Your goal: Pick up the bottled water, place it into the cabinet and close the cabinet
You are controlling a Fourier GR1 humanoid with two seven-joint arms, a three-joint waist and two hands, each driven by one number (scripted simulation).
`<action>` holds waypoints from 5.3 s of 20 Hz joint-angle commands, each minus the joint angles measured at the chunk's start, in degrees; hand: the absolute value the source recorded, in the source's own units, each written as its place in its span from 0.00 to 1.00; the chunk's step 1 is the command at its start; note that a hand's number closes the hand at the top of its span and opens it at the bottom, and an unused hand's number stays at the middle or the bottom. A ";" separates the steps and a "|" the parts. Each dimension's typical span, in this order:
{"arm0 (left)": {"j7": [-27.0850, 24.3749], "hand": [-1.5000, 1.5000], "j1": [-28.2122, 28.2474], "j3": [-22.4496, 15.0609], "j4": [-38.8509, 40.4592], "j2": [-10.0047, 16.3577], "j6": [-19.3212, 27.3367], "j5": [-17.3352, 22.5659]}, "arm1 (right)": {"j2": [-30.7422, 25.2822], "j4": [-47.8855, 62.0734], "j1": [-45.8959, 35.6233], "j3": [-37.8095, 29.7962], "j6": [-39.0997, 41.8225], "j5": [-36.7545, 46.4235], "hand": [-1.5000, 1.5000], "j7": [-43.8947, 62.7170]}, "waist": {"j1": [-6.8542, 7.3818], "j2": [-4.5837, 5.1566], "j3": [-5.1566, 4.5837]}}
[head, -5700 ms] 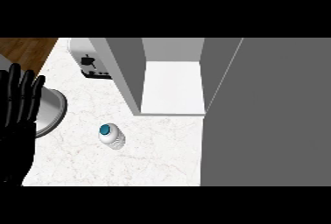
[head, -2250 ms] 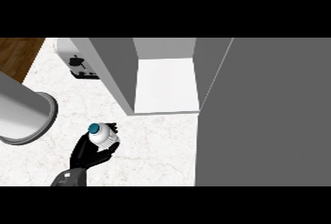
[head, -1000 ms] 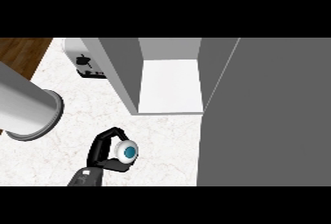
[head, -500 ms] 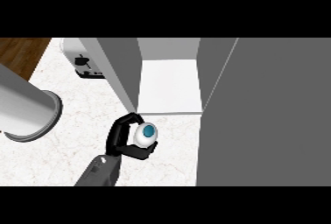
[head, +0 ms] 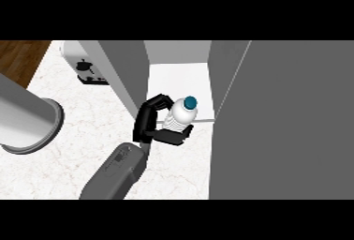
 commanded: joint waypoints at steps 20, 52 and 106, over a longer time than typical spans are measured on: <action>4.72 1.00 -29.43 1.11 31.22 0.97 21.94 4.29 | -0.37 -0.50 0.75 -3.82 4.67 -4.53 0.00 -4.17 | -1.82 1.19 0.05; -10.38 1.00 -27.52 3.13 20.07 -0.02 4.13 19.13 | -1.06 -6.02 2.14 -3.91 6.59 -1.46 0.00 -0.29 | -0.27 0.25 -0.06; -24.46 0.00 52.59 -4.00 -49.78 50.48 -30.03 31.36 | -11.23 -4.39 -36.98 16.08 13.13 3.70 1.00 26.90 | 9.90 1.26 -0.66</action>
